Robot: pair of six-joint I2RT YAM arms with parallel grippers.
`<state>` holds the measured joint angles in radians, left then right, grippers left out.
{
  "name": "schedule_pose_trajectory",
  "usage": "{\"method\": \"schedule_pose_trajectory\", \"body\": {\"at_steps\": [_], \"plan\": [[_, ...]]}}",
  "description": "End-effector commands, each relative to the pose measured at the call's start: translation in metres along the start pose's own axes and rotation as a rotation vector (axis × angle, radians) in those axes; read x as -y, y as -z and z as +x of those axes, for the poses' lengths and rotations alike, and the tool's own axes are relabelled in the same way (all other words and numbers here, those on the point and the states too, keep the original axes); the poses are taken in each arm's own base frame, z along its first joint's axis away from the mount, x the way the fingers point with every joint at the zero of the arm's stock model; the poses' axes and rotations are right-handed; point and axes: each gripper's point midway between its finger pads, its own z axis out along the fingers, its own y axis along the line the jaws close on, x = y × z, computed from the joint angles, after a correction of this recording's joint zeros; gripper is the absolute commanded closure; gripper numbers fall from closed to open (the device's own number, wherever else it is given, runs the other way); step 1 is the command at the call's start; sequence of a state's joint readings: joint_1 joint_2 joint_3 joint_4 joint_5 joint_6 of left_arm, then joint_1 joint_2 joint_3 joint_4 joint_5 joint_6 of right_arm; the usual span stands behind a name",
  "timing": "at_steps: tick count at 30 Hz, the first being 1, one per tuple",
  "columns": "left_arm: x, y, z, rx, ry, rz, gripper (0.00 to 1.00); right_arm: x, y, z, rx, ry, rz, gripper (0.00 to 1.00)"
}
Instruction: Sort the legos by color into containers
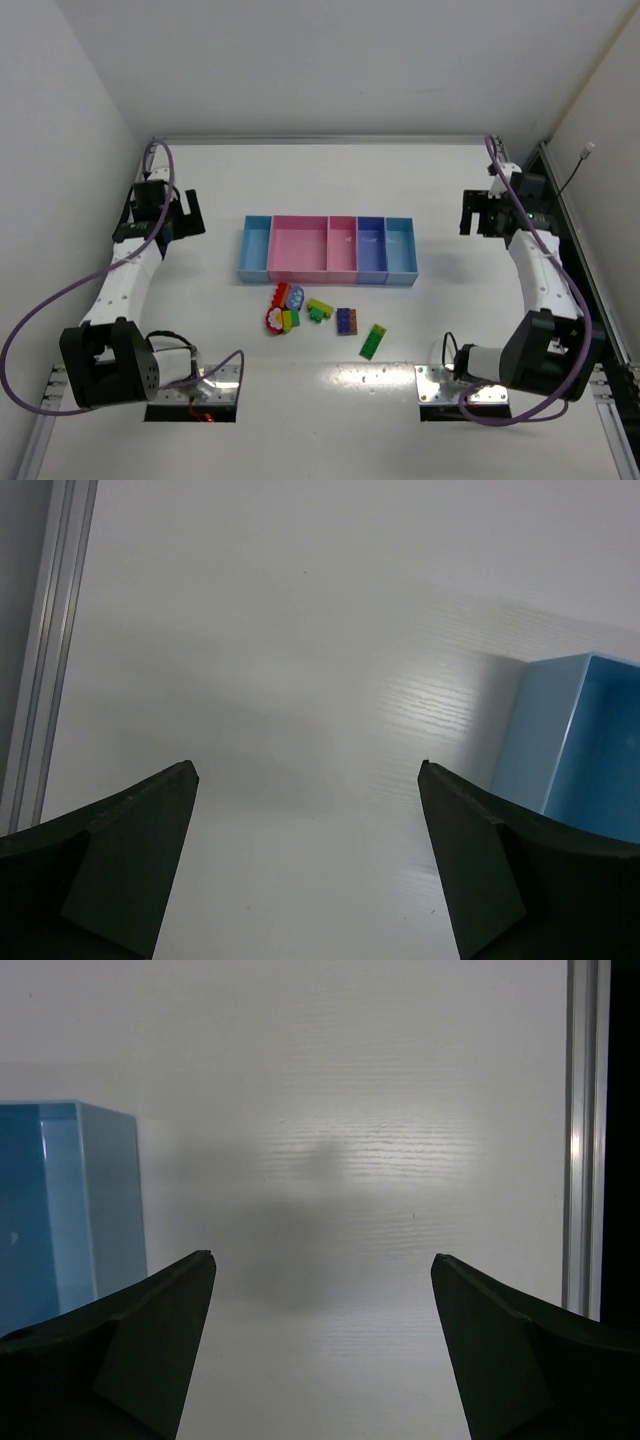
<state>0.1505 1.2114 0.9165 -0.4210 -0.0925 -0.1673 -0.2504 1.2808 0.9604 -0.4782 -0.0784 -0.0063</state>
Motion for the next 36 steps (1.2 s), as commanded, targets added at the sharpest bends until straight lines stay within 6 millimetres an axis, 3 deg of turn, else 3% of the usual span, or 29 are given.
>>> {"method": "schedule_pose_trajectory", "body": {"at_steps": [1,3,4,9,10,15,17,19,20,22,23,28,36], "plan": [[0.002,0.007,-0.014,0.052,-0.021,0.03,0.01,-0.007,0.014,-0.021,0.078,0.018,-0.047,0.08],[0.007,0.019,-0.018,0.078,-0.11,0.084,0.01,-0.012,0.015,-0.016,0.072,0.042,-0.08,0.08],[0.026,0.028,-0.021,0.103,-0.158,0.205,0.01,-0.013,0.019,-0.019,0.087,0.072,-0.089,0.08],[0.079,0.09,-0.027,0.269,-0.344,0.481,0.01,-0.016,0.023,-0.004,0.067,0.093,-0.099,0.08],[0.086,0.106,-0.032,0.315,-0.341,0.497,0.01,-0.013,0.024,-0.006,0.084,0.081,-0.077,0.08],[0.108,0.147,-0.023,0.376,-0.271,0.528,0.01,0.01,0.029,-0.012,0.135,-0.093,0.094,0.08],[0.114,0.15,-0.015,0.346,-0.281,0.545,0.01,0.012,0.032,-0.014,0.146,-0.13,0.111,0.1],[0.127,0.147,-0.004,0.287,-0.305,0.576,0.02,0.001,0.033,-0.012,0.14,-0.108,0.048,0.13],[0.135,0.15,0.002,0.265,-0.321,0.615,0.02,-0.016,0.039,-0.017,0.155,-0.067,-0.051,0.14],[0.147,0.152,0.009,0.246,-0.361,0.656,0.02,-0.034,0.046,-0.006,0.115,0.058,-0.156,0.14],[0.149,0.153,0.011,0.242,-0.356,0.66,0.02,-0.059,0.056,-0.007,0.134,0.114,-0.309,0.14],[0.159,0.15,0.015,0.228,-0.356,0.665,0.0,-0.112,0.1,0.013,0.186,0.372,-0.625,0.14],[0.162,0.14,0.013,0.217,-0.309,0.637,0.0,-0.132,0.118,0.034,0.151,0.496,-0.727,0.14]]}}
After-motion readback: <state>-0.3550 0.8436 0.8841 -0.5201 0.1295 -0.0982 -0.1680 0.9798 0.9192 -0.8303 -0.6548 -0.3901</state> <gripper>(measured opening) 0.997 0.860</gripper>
